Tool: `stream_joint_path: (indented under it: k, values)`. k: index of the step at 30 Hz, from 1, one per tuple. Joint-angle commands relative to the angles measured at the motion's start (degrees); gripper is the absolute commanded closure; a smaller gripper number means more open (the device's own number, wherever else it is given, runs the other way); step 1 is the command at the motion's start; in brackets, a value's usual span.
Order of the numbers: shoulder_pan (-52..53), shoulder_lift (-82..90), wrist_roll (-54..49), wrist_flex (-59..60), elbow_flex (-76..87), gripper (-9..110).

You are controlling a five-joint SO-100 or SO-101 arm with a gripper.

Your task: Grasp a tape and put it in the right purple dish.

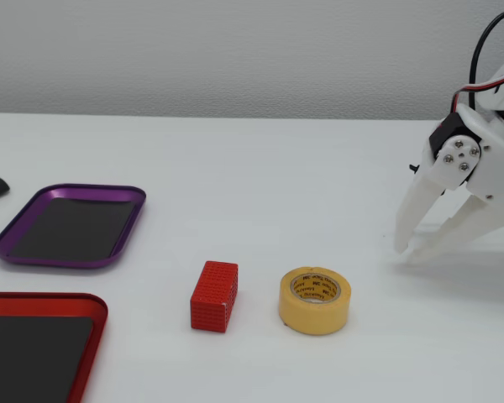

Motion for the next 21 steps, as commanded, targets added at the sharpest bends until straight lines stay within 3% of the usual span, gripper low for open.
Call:
stream_joint_path:
  k: [1, 11, 15, 21]
  values:
    - [0.5, 3.6, -4.6, -3.4, -0.7, 100]
    - [0.0, -5.7, -4.0, -3.5, -15.0, 100]
    - [-0.6, -19.9, -3.8, -4.6, -25.0, 100]
    - [-11.5, -49.0, -4.7, -3.9, -40.9, 100]
